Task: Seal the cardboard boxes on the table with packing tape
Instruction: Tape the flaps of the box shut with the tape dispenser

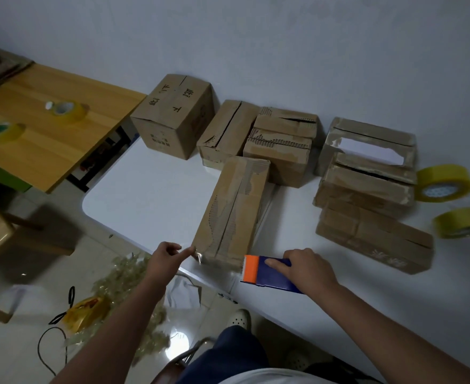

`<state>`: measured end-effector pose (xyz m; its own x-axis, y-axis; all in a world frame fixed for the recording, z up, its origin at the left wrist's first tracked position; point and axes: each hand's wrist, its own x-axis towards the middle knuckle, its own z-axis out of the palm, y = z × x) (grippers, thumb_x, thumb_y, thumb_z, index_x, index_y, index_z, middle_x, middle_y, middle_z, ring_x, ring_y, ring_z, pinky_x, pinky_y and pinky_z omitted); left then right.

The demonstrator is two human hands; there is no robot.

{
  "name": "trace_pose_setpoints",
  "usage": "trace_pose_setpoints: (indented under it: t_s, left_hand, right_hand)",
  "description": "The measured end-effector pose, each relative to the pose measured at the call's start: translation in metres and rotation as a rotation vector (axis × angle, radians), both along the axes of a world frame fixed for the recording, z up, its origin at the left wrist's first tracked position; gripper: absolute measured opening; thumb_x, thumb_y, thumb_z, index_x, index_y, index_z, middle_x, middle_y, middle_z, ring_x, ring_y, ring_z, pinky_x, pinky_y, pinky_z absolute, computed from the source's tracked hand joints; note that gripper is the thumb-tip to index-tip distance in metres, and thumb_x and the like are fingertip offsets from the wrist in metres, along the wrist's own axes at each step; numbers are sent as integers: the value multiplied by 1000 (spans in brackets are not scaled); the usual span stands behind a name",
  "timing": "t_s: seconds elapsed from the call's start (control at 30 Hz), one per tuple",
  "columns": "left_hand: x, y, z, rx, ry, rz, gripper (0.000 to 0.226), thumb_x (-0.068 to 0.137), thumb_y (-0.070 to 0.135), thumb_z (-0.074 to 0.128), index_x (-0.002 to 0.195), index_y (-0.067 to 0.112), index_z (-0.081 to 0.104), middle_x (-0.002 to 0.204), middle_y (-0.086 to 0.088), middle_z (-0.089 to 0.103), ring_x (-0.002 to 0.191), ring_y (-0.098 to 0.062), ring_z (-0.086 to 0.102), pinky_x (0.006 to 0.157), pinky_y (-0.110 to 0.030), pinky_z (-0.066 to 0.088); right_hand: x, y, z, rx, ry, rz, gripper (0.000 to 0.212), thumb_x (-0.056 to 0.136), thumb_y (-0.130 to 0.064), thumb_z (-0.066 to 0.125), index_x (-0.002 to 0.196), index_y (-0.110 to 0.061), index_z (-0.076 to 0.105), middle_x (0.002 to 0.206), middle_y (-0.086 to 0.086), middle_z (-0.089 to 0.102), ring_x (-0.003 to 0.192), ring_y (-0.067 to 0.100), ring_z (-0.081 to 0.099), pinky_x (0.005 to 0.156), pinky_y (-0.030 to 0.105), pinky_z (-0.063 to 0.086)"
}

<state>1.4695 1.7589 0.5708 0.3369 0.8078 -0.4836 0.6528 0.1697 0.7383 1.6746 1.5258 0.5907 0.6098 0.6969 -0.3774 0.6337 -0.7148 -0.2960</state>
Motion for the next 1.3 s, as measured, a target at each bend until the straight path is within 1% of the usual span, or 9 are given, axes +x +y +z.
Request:
trace_pose_setpoints:
  t_s: [0.33, 0.47, 0.7, 0.77, 0.83, 0.9, 0.97, 1.1, 1.3]
  left_hand:
    - [0, 12, -1, -82, -14, -26, 37, 80, 39, 80, 102, 13, 64, 101, -5, 64, 95, -18, 59, 73, -28, 47]
    - [-3, 11, 0, 7, -24, -57, 16, 96, 30, 62, 99, 14, 65, 97, -4, 66, 87, -18, 58, 69, -25, 45]
    - [-8, 30, -7, 210, 146, -271, 23, 102, 18, 46, 99, 22, 68, 96, 2, 72, 59, -15, 47, 56, -26, 39]
    - [-9, 35, -10, 243, 258, -363, 25, 104, 18, 44, 118, 21, 65, 106, -1, 72, 71, -17, 56, 68, -29, 44]
    - [-13, 38, -10, 228, 384, -410, 44, 105, 21, 42, 147, 10, 41, 125, -12, 64, 104, -28, 60, 89, -35, 42]
    - [-19, 33, -8, 392, 413, -482, 57, 105, 25, 42, 155, 5, 23, 145, -20, 48, 129, -34, 48, 104, -40, 38]
    - [-18, 17, -2, 647, 267, -663, 55, 107, 31, 36, 157, 13, 21, 160, -9, 28, 145, -24, 30, 116, -39, 26]
    - [-8, -12, -12, 876, 120, -1213, 53, 108, 41, 25, 158, 26, 16, 165, 8, 11, 152, -8, 5, 122, -36, 7]
    - [-9, -9, -30, 871, 137, -1289, 57, 107, 40, 30, 159, 24, 14, 166, 5, 8, 153, -14, 4, 122, -38, 6]
  right_hand:
    - [2, 1, -7, -28, 4, 14, 58, 89, -71, 37, 96, -20, 64, 88, 0, 66, 69, 12, 54, 59, 22, 40]
    - [4, 0, -8, -36, 4, 11, 59, 89, -72, 36, 94, -21, 64, 90, 0, 68, 69, 12, 56, 60, 22, 41]
    - [1, 1, -9, -48, 10, 2, 58, 89, -72, 35, 97, -22, 64, 91, -2, 68, 70, 11, 56, 60, 21, 42]
    - [1, 1, -7, -49, 9, -1, 56, 90, -71, 36, 96, -23, 63, 89, -2, 66, 69, 11, 54, 58, 21, 39]
    - [1, 0, -6, -50, 10, -7, 55, 90, -71, 37, 96, -23, 63, 90, -2, 67, 68, 11, 54, 57, 20, 38]
    - [0, 0, -6, -45, 14, -16, 54, 89, -71, 38, 97, -23, 63, 93, -2, 68, 69, 10, 54, 56, 20, 38]
    - [-1, 1, -6, -38, 19, -21, 54, 90, -70, 38, 97, -23, 63, 93, -2, 68, 69, 10, 54, 55, 19, 37]
    - [-2, 2, -3, -29, 41, -39, 55, 89, -71, 39, 92, -22, 63, 82, -4, 62, 68, 10, 55, 56, 19, 38]
    - [-3, 3, -3, -30, 57, -56, 58, 88, -72, 39, 88, -19, 64, 77, -3, 59, 68, 12, 57, 60, 24, 44]
